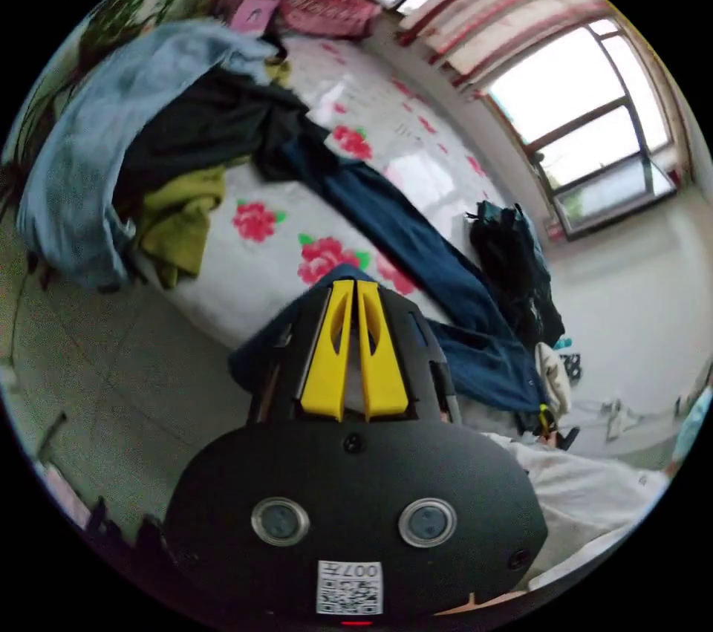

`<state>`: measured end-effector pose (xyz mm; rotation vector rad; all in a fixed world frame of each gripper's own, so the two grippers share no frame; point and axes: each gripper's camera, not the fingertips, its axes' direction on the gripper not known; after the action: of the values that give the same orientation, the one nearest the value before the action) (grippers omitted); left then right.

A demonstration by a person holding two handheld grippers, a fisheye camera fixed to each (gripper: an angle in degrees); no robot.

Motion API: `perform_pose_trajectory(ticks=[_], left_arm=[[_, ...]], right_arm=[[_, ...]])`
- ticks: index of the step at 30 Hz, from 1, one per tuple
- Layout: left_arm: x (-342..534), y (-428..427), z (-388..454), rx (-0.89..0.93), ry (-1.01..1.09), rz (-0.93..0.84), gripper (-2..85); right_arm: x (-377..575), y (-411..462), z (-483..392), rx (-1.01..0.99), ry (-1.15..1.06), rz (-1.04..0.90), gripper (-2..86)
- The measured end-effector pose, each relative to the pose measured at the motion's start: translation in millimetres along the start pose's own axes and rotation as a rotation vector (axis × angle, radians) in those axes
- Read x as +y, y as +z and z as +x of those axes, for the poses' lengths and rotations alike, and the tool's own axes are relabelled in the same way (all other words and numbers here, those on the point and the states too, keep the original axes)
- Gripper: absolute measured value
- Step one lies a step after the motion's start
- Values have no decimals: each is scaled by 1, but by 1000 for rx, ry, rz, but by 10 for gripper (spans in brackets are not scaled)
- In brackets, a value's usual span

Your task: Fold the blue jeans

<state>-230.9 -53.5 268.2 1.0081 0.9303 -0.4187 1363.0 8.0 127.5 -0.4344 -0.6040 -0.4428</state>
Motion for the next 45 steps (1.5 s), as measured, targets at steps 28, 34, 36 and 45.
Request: perform_pose_trajectory(ticks=[28, 34, 36, 45], left_arm=[[10, -29, 9, -28, 352, -31, 13], [50, 37, -92, 112, -46, -134, 65], [52, 29, -110, 122, -106, -84, 62], [14, 71, -151, 113, -152, -136, 78]], right_arm=[[47, 24, -12, 190, 231, -235, 2], [57, 45, -31, 281, 302, -270, 2], [53, 47, -42, 307, 316, -278, 3], [41, 64, -87, 451, 317, -313, 5]])
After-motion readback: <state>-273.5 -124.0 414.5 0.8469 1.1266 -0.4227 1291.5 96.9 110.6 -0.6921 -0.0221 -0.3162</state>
